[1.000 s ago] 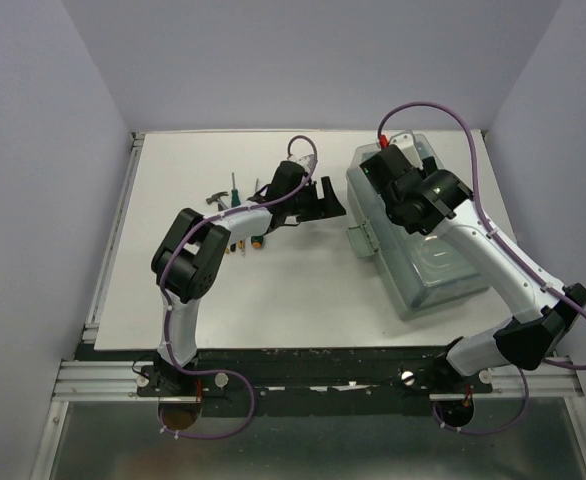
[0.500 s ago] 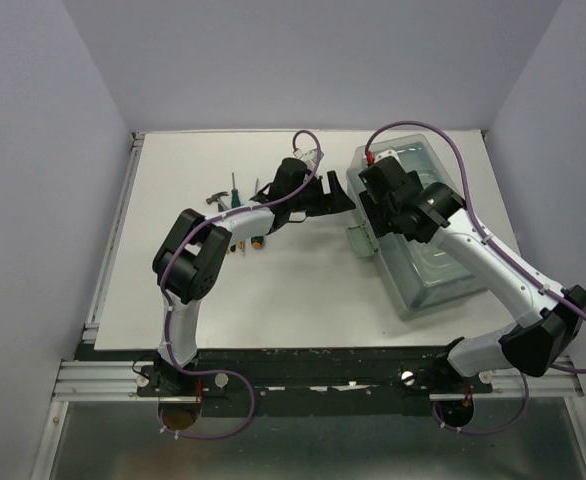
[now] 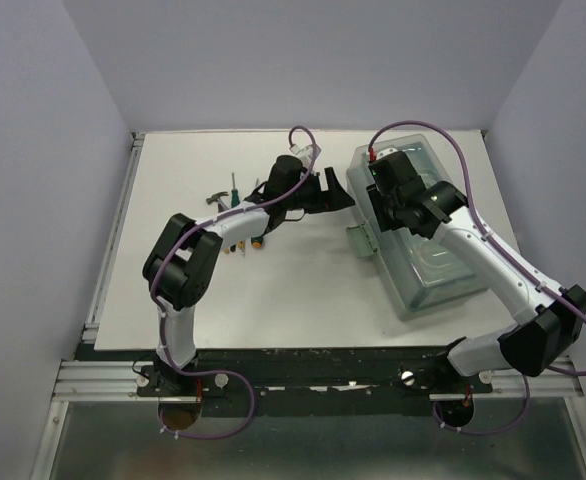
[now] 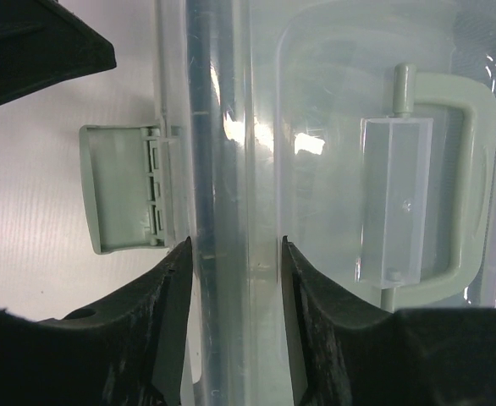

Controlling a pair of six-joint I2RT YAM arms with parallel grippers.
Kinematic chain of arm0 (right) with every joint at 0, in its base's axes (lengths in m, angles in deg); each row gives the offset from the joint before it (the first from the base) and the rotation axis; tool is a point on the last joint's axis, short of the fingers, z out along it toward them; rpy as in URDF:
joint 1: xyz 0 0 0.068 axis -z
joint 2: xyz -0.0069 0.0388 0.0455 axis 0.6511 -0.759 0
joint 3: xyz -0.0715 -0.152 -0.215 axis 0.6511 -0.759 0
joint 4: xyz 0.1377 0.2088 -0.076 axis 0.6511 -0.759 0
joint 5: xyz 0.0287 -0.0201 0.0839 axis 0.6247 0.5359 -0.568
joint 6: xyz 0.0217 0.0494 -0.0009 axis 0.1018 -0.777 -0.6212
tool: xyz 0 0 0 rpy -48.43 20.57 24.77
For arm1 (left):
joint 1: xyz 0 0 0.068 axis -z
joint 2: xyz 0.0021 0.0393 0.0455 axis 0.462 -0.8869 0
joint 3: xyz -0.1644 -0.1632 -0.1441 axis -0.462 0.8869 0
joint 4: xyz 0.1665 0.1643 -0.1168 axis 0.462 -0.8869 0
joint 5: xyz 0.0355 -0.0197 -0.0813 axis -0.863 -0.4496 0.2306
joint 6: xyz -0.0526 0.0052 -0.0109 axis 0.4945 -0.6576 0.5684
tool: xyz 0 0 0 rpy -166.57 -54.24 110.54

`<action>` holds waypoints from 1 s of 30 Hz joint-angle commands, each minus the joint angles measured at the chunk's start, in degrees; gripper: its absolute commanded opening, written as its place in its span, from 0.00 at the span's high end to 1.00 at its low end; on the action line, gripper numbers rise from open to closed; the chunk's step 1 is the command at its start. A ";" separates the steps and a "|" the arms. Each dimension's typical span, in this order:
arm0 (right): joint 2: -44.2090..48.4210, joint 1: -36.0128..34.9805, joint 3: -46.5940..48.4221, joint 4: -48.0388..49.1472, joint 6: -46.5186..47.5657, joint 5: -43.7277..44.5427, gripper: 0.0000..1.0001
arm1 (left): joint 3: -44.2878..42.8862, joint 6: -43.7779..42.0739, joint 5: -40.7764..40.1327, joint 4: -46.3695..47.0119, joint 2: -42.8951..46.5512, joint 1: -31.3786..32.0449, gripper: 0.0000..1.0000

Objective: Pack the tool kit

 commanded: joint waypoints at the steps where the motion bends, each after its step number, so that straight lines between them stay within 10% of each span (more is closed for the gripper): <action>1: -1.14 -3.15 -2.68 2.20 -5.44 -13.79 0.56 | 4.04 -0.88 0.69 0.60 6.13 -1.54 0.09; 13: -13.62 -13.96 10.93 3.71 -10.80 -16.09 0.56 | 19.06 -4.65 -3.87 -3.08 24.93 -7.70 0.07; 30: -22.94 -20.47 16.40 -6.05 -12.74 10.11 0.48 | 24.36 -6.59 -7.58 -18.72 41.56 -17.97 0.01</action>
